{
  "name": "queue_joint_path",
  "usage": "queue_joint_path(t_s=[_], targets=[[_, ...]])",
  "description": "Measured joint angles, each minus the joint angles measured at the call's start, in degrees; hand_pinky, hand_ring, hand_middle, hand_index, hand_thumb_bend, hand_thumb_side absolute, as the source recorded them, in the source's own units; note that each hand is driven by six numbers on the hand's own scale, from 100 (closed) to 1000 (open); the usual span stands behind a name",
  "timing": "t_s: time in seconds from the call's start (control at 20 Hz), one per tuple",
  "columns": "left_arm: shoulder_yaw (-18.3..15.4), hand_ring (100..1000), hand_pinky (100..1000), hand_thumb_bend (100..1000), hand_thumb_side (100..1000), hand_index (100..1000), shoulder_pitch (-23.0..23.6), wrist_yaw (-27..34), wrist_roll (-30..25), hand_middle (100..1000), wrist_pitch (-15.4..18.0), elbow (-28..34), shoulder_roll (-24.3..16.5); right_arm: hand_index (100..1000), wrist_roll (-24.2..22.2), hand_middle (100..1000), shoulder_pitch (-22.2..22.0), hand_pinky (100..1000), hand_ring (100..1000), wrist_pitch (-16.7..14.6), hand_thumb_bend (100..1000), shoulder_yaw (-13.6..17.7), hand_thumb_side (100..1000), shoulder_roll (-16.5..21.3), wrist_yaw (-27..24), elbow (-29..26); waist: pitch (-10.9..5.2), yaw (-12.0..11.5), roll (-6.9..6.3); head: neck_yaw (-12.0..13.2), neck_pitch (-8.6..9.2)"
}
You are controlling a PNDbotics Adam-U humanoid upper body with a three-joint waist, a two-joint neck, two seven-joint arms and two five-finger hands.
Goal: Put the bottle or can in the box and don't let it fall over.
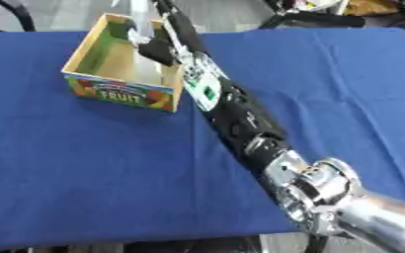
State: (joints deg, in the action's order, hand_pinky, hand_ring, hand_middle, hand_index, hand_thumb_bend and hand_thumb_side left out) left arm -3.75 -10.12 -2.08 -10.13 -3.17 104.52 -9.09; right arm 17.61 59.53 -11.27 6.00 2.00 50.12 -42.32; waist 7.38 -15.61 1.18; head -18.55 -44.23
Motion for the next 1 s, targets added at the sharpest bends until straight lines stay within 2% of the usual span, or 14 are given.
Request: queue_joint_path(t_s=[0.2,0.45,0.5,0.6,0.7,0.8,1.0], targets=[[-0.27,936,833,524,824,866,0.53,0.00,0.30,937,-0.06,-0.03,-0.04,1000,1.08,1000,-1.12,1000,1000,0.08,124,0.23,762,2.45,-7.63,-1.40,-1.23,1.91,0.41,1.37,0.00],[-1.10,937,833,523,825,866,1.76,-0.10,1.07,937,-0.36,-0.36,-0.53,1000,1.94,985,-6.99,997,1000,0.04,100,-0.35,753,8.84,-23.83,-7.22,-2.40,5.72,1.31,4.36,0.00],[-1.26,937,833,524,824,866,2.10,-0.14,1.21,937,-0.42,-0.37,-0.66,1000,1.74,945,-8.97,957,966,-0.16,100,-0.80,759,10.24,-26.83,-8.96,-2.65,6.54,1.48,5.08,0.00],[-1.57,937,833,524,824,866,2.61,-0.32,1.55,937,-0.51,-0.39,-1.02,1000,0.48,914,-14.39,937,924,-1.07,100,-1.84,772,13.17,-32.65,-13.75,-3.11,8.24,1.80,6.63,0.00],[-1.95,937,833,523,825,866,3.12,-0.54,1.94,937,-0.50,-0.39,-1.34,1000,-2.90,900,-20.72,931,907,-2.75,100,-2.85,759,15.16,-37.85,-20.01,-3.24,9.68,1.97,8.03,0.00],[-2.34,937,833,523,825,866,3.65,-0.68,2.35,937,-0.54,-0.39,-1.58,1000,-7.76,899,-27.52,930,906,-4.79,100,-3.21,752,15.90,-42.18,-26.89,-3.44,11.08,2.25,9.31,0.00],[-2.76,937,833,523,825,866,4.13,-0.84,2.82,937,-0.54,-0.38,-1.59,954,-15.67,897,-38.27,928,905,-7.32,100,-2.15,766,15.87,-47.46,-38.25,-3.77,12.08,2.07,10.97,0.00]])
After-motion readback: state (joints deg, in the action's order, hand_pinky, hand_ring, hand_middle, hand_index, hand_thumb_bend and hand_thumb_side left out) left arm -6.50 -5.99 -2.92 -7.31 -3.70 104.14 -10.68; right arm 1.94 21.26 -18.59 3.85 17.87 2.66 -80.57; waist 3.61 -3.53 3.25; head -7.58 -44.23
